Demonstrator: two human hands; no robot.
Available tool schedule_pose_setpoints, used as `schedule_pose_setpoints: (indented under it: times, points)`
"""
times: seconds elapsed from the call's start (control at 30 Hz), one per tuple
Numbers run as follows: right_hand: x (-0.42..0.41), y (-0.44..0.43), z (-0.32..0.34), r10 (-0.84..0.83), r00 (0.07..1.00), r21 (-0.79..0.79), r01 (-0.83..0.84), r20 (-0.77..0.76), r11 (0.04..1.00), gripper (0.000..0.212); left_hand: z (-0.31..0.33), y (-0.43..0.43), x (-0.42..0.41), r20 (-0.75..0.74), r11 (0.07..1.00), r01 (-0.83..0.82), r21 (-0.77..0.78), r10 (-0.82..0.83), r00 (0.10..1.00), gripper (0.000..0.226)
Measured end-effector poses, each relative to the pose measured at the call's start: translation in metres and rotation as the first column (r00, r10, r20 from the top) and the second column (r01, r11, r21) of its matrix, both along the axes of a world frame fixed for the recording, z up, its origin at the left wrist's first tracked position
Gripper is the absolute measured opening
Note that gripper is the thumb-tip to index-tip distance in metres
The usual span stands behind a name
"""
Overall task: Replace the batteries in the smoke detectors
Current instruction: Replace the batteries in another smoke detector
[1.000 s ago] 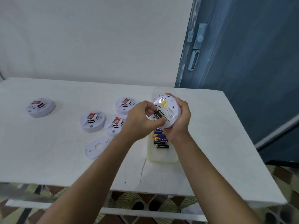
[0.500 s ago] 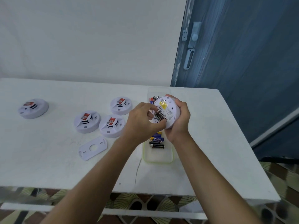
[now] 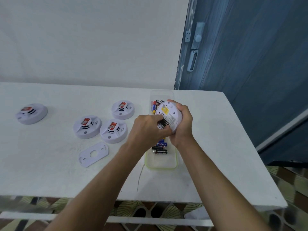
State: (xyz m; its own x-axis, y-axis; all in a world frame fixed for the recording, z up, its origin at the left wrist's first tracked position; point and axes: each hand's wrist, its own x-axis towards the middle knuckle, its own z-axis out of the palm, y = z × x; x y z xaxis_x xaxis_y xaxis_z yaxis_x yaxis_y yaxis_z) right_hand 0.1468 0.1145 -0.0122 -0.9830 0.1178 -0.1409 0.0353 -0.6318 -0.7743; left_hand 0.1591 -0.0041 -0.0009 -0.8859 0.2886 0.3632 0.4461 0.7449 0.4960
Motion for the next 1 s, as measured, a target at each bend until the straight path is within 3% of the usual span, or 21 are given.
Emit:
schedule_pose_setpoints:
  times: [0.2, 0.3, 0.47, 0.6, 0.8, 1.0]
  points:
    - [0.001, 0.002, -0.001, 0.019, 0.999, -0.029, -0.018, 0.026, 0.999, 0.027, -0.008, 0.002, -0.002, -0.026, 1.000, -0.004, -0.016, 0.004, 1.000, 0.035]
    - [0.004, 0.001, -0.003, 0.047, 0.998, -0.020, -0.046, 0.045, 0.999, 0.029, -0.013, -0.007, -0.009, -0.096, 0.993, -0.039, 0.109, 0.050, 0.994, 0.024]
    - [0.002, -0.003, -0.006, 0.015, 1.000, 0.012, -0.016, 0.026, 1.000, 0.029, -0.016, -0.011, -0.012, -0.090, 0.989, -0.049, 0.140, 0.062, 0.994, 0.020]
    - [0.000, 0.000, -0.005, 0.020, 1.000, -0.028, -0.020, 0.022, 0.999, 0.030, -0.022, -0.011, -0.012, 0.012, 0.975, -0.059, 0.215, 0.058, 0.998, 0.014]
    - [-0.003, -0.001, -0.003, -0.001, 1.000, -0.048, 0.001, 0.009, 0.999, 0.030, -0.023, -0.010, -0.015, 0.380, 0.890, -0.145, 0.432, -0.034, 0.924, 0.035]
    - [-0.005, -0.002, -0.004, -0.023, 1.000, -0.056, 0.024, 0.015, 0.998, 0.032, -0.024, -0.012, -0.022, 0.346, 0.892, -0.099, 0.441, -0.067, 0.936, 0.042]
